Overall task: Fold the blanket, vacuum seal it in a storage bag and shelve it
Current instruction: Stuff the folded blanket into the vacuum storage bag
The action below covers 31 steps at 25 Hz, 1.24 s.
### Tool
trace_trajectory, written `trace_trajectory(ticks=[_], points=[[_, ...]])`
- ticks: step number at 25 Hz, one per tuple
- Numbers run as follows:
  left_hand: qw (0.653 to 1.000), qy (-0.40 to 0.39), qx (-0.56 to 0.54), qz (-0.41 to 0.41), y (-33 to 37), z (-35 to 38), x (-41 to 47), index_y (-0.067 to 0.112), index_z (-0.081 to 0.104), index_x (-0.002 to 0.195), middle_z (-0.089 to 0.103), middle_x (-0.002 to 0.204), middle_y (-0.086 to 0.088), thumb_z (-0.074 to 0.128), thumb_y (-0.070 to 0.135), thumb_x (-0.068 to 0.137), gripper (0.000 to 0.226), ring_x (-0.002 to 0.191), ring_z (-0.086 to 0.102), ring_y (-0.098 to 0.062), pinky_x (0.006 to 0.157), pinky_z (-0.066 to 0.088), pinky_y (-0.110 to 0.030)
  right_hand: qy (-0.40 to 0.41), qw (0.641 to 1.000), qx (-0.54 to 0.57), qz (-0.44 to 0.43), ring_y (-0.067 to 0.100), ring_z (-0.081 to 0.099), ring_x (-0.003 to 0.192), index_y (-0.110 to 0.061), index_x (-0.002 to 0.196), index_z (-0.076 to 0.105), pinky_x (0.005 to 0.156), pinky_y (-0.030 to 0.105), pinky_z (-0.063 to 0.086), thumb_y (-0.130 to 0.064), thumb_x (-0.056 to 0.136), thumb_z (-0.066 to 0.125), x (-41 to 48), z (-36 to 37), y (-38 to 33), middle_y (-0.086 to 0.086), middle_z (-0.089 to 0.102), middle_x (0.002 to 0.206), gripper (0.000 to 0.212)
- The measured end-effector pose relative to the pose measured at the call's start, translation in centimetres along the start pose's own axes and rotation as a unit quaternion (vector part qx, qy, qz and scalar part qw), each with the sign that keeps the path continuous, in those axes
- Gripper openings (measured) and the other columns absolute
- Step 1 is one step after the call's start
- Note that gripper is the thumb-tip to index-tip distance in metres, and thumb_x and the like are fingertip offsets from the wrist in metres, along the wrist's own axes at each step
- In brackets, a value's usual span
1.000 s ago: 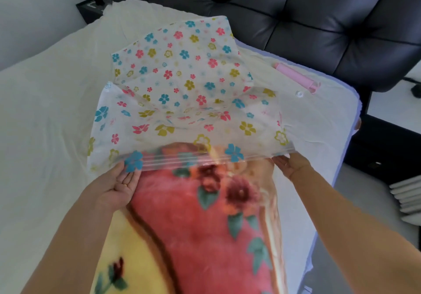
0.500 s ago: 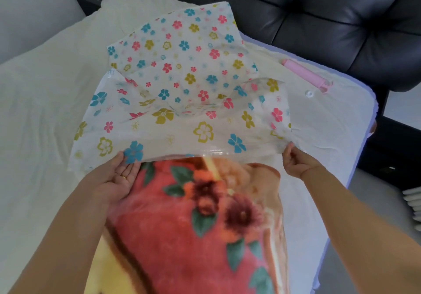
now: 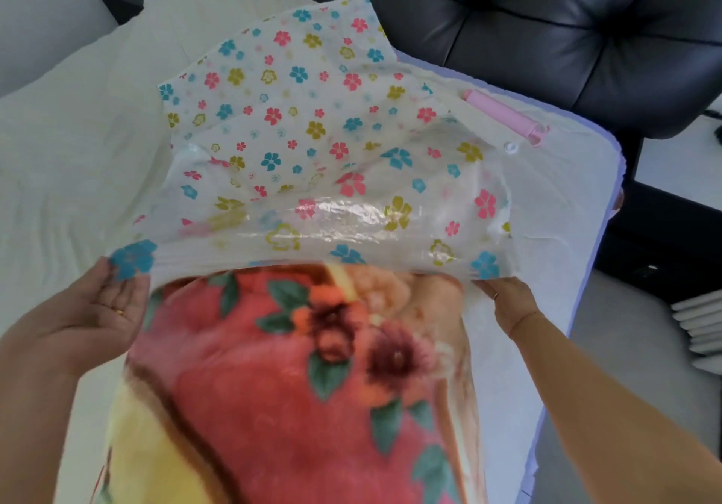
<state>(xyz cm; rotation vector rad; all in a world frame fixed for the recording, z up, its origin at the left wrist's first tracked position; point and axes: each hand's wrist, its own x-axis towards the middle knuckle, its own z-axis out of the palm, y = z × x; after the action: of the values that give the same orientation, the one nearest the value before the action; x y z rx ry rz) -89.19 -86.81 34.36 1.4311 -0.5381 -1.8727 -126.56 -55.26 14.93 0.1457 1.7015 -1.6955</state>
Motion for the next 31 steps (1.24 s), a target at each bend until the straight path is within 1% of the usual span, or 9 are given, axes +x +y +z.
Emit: trace_trajectory(ticks=[4,8,10,14,18,20,23,27,31], points=[[1.000,-0.005,-0.007,-0.024,-2.3,-0.4,-2.2,0.018,0.061,0.091,0.074,0.071,0.009,0.076,0.018,0.038,0.056,0.067,0.070,-0.002,0.063,0.055,-0.020,-0.008,0.988,-0.155,0.001,0.023,0.059,0.104,-0.008,0.123,0.056,0.090,0.034,0.046,-0.029,0.053,0.091,-5.2,0.3,1.8,0.011,0.062,0.122,0.081],[0.998,-0.024,-0.040,-0.032,-3.2,-0.2,-4.1,0.016,0.062,0.094,0.075,0.079,0.008,0.077,0.016,0.045,0.051,0.071,0.070,-0.004,0.074,0.056,-0.021,0.128,0.872,-0.376,-0.287,0.028,0.037,0.134,-0.009,0.146,0.030,0.110,0.047,0.034,-0.009,0.077,0.075,-10.7,1.8,-2.1,0.012,0.033,0.148,0.082],[0.998,-0.018,-0.050,-0.042,-3.3,0.4,-5.0,0.016,0.061,0.094,0.074,0.076,0.008,0.075,0.016,0.063,0.034,0.067,0.070,-0.004,0.075,0.056,-0.020,0.044,0.820,-0.387,-0.420,0.024,0.038,0.135,-0.011,0.139,0.044,0.114,0.043,0.028,-0.033,0.074,0.076,-13.1,5.8,-4.5,0.009,0.043,0.144,0.076],[0.996,-0.011,-0.071,-0.044,-3.0,1.0,-6.7,0.015,0.060,0.093,0.074,0.071,0.007,0.056,0.022,0.091,0.009,0.062,0.070,-0.004,0.060,0.056,-0.021,-0.109,0.726,-0.512,-0.446,0.020,0.055,0.121,-0.021,0.124,0.063,0.110,0.039,0.033,-0.053,0.077,0.057,-14.0,15.0,-6.1,0.001,0.062,0.128,0.057],[0.986,0.046,0.083,0.135,-4.7,-1.5,-7.6,0.006,0.054,0.108,0.071,0.086,-0.004,0.067,0.018,0.086,0.028,0.072,0.069,-0.010,0.076,0.056,-0.024,-0.068,0.671,-0.516,-0.528,0.027,0.070,0.073,-0.020,0.093,0.076,0.061,0.031,0.055,-0.041,0.087,0.040,-13.5,14.9,-4.7,0.003,0.074,0.084,0.042],[0.835,0.116,0.380,0.381,-6.6,-3.2,-6.8,0.009,0.047,0.123,0.055,0.113,-0.011,0.082,0.024,0.072,0.064,0.098,0.057,-0.019,0.093,0.045,-0.035,-0.023,0.615,-0.518,-0.594,0.022,0.068,0.065,-0.023,0.098,0.076,0.051,0.023,0.051,-0.035,0.087,0.045,-13.8,13.6,-4.1,-0.002,0.072,0.079,0.035],[0.552,0.014,0.627,0.550,-6.9,-3.9,-3.0,0.010,0.043,0.138,0.047,0.140,-0.012,0.074,0.032,0.079,0.071,0.129,0.044,-0.027,0.108,0.030,-0.041,-0.018,0.601,-0.517,-0.609,0.024,0.067,0.064,-0.021,0.104,0.074,0.050,0.026,0.053,-0.032,0.089,0.048,-14.0,13.2,-3.4,0.000,0.071,0.079,0.032],[0.395,0.026,0.664,0.634,-4.8,-5.1,0.1,-0.002,0.060,0.123,0.066,0.117,-0.020,0.056,-0.008,0.073,0.050,0.090,0.070,-0.034,0.074,0.057,-0.041,0.005,0.586,-0.498,-0.639,0.026,0.066,0.068,-0.013,0.093,0.076,0.063,0.031,0.049,-0.026,0.091,0.049,-15.6,11.1,-2.1,0.004,0.071,0.079,0.030],[0.342,-0.052,0.672,0.655,-6.6,-10.4,-2.0,-0.003,0.065,0.115,0.069,0.112,-0.016,0.044,0.003,0.080,0.041,0.094,0.070,-0.029,0.095,0.042,-0.030,-0.020,0.595,-0.470,-0.651,0.022,0.055,0.079,-0.004,0.092,0.075,0.069,0.028,0.044,-0.027,0.102,0.039,-18.5,8.6,-0.7,0.009,0.069,0.083,0.044]])
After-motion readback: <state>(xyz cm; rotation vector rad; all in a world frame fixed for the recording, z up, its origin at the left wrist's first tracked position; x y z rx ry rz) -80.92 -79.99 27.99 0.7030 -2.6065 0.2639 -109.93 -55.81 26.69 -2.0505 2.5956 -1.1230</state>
